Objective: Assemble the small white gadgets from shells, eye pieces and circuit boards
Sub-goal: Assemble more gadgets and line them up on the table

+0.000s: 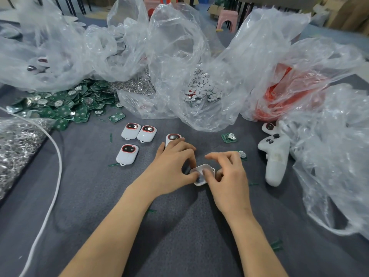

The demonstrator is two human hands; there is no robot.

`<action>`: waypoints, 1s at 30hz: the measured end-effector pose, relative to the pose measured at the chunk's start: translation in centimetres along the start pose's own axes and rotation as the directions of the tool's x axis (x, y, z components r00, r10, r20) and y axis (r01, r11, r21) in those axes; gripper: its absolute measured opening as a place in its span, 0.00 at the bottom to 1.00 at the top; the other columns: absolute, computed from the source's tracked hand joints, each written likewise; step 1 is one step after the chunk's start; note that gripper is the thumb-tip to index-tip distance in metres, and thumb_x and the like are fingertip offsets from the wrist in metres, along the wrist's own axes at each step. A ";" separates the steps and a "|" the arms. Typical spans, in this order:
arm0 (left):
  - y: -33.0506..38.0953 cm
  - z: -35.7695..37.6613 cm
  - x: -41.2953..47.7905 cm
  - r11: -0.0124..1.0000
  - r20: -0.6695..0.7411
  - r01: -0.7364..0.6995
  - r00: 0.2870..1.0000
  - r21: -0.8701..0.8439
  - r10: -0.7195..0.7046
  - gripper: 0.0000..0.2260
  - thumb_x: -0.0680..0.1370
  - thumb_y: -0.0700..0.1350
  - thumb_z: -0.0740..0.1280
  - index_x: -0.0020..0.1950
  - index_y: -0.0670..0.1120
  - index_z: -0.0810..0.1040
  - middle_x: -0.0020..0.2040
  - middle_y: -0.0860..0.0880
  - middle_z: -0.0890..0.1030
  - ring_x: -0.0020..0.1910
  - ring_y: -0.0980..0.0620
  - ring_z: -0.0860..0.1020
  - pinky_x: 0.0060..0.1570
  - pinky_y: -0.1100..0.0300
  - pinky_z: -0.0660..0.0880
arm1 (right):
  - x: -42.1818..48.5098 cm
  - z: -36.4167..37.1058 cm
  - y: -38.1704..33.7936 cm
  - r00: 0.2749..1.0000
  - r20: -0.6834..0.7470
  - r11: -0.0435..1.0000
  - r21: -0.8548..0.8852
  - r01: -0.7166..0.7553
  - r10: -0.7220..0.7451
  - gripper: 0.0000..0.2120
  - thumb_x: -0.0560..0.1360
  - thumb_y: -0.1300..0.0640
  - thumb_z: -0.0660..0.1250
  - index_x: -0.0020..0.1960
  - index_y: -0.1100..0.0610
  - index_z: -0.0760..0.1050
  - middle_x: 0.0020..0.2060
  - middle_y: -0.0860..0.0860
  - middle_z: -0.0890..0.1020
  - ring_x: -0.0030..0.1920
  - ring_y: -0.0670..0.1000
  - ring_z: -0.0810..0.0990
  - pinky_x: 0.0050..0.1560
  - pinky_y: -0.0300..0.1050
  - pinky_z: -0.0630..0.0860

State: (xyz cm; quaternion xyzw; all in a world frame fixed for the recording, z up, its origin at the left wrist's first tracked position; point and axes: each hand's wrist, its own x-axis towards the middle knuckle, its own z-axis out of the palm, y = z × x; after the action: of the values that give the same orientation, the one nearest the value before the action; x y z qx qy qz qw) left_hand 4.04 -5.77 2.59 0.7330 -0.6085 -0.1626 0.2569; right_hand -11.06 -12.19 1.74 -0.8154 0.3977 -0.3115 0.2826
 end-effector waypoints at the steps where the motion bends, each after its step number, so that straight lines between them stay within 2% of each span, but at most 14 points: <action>1: 0.0 0.0 0.0 1.000 -0.002 0.000 1.000 0.001 0.000 0.06 0.72 0.50 0.70 0.44 0.52 0.75 0.65 0.57 0.71 0.74 0.58 0.54 0.73 0.41 0.49 | 0.0 0.0 0.0 1.000 0.003 1.000 0.006 -0.005 0.005 0.11 0.72 0.60 0.71 0.54 0.51 0.78 0.49 0.46 0.70 0.34 0.47 0.75 0.42 0.48 0.77; 6: -0.1 0.0 0.1 1.000 -0.019 -0.016 1.000 0.007 0.016 0.06 0.72 0.50 0.70 0.45 0.51 0.77 0.65 0.57 0.72 0.73 0.58 0.55 0.72 0.43 0.52 | 0.1 0.0 0.2 1.000 0.012 0.999 0.029 -0.025 0.025 0.09 0.73 0.61 0.70 0.52 0.53 0.79 0.48 0.46 0.74 0.37 0.45 0.75 0.42 0.41 0.75; 14: -0.6 0.2 0.2 0.996 -0.109 -0.076 0.991 0.043 0.081 0.06 0.74 0.52 0.70 0.45 0.50 0.79 0.62 0.55 0.75 0.71 0.57 0.62 0.70 0.48 0.58 | 0.2 0.0 0.2 1.000 0.012 1.000 0.025 -0.008 0.008 0.03 0.73 0.59 0.70 0.46 0.53 0.79 0.43 0.45 0.76 0.38 0.44 0.76 0.41 0.40 0.74; 16: -0.4 0.0 0.3 0.992 -0.180 -0.123 0.976 -0.005 0.120 0.09 0.74 0.53 0.70 0.47 0.48 0.80 0.60 0.53 0.76 0.68 0.54 0.66 0.68 0.51 0.62 | 0.2 0.0 0.2 1.000 0.031 1.000 0.023 -0.002 0.001 0.02 0.73 0.59 0.70 0.44 0.54 0.79 0.42 0.46 0.77 0.39 0.46 0.77 0.42 0.43 0.75; 18: -0.4 -0.6 0.4 0.986 -0.308 -0.157 0.942 -0.063 0.131 0.11 0.74 0.53 0.67 0.49 0.46 0.80 0.57 0.51 0.77 0.64 0.52 0.70 0.65 0.58 0.64 | 0.2 0.0 0.2 0.999 0.043 1.000 0.019 0.002 -0.003 0.02 0.73 0.59 0.70 0.44 0.53 0.79 0.42 0.46 0.77 0.41 0.46 0.77 0.44 0.45 0.76; 20: -1.1 -1.9 0.3 0.992 -0.467 -0.105 0.882 -0.068 0.061 0.09 0.75 0.50 0.66 0.49 0.45 0.80 0.53 0.51 0.78 0.58 0.52 0.73 0.59 0.64 0.65 | 0.1 0.0 0.3 0.999 0.032 1.000 0.026 0.004 -0.005 0.03 0.73 0.59 0.70 0.44 0.52 0.78 0.42 0.45 0.77 0.40 0.44 0.77 0.44 0.43 0.76; 22: -3.4 -3.7 0.1 0.998 -0.574 0.055 0.816 -0.038 -0.066 0.06 0.76 0.43 0.66 0.51 0.45 0.80 0.54 0.49 0.79 0.57 0.50 0.73 0.56 0.66 0.62 | 0.1 0.0 0.3 1.000 0.024 1.000 0.027 0.006 -0.006 0.04 0.74 0.59 0.70 0.43 0.51 0.78 0.41 0.44 0.77 0.40 0.43 0.76 0.43 0.42 0.75; 23: -5.1 -5.0 0.0 0.987 -0.594 0.158 0.793 -0.020 -0.139 0.08 0.76 0.40 0.66 0.54 0.46 0.80 0.56 0.48 0.78 0.59 0.48 0.73 0.56 0.66 0.62 | 0.1 0.0 0.4 1.000 0.022 1.000 0.028 0.005 -0.006 0.04 0.74 0.59 0.70 0.43 0.51 0.78 0.41 0.44 0.77 0.39 0.43 0.76 0.43 0.42 0.75; 25: -8.5 -7.8 -0.4 0.932 -0.555 0.362 0.775 -0.001 -0.302 0.14 0.77 0.38 0.64 0.61 0.45 0.78 0.62 0.45 0.78 0.63 0.44 0.73 0.61 0.60 0.64 | 0.1 0.1 0.4 1.000 0.023 1.000 0.028 0.003 -0.003 0.04 0.74 0.60 0.70 0.42 0.52 0.78 0.41 0.45 0.77 0.39 0.44 0.77 0.43 0.44 0.75; 27: -11.0 -10.2 -0.4 0.884 -0.473 0.466 0.786 0.032 -0.397 0.18 0.77 0.38 0.63 0.67 0.45 0.74 0.65 0.43 0.77 0.64 0.43 0.74 0.63 0.55 0.66 | 0.1 0.1 0.3 1.000 0.024 1.000 0.022 -0.001 0.001 0.04 0.74 0.60 0.69 0.42 0.52 0.78 0.40 0.45 0.77 0.39 0.46 0.77 0.43 0.45 0.75; 30: -12.6 -10.9 0.5 0.908 -0.276 0.372 0.908 0.191 -0.314 0.19 0.78 0.39 0.65 0.68 0.48 0.75 0.68 0.45 0.74 0.65 0.44 0.73 0.65 0.55 0.66 | 0.0 0.0 0.2 1.000 0.030 1.000 0.012 -0.006 0.006 0.05 0.73 0.60 0.70 0.41 0.51 0.78 0.40 0.45 0.77 0.37 0.45 0.77 0.42 0.45 0.75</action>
State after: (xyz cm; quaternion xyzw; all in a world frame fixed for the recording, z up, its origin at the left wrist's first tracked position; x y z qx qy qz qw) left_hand 20.35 -2.66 4.24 0.8688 -0.4488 -0.0418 0.2051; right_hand -11.10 -12.31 1.62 -0.8171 0.3941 -0.3009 0.2942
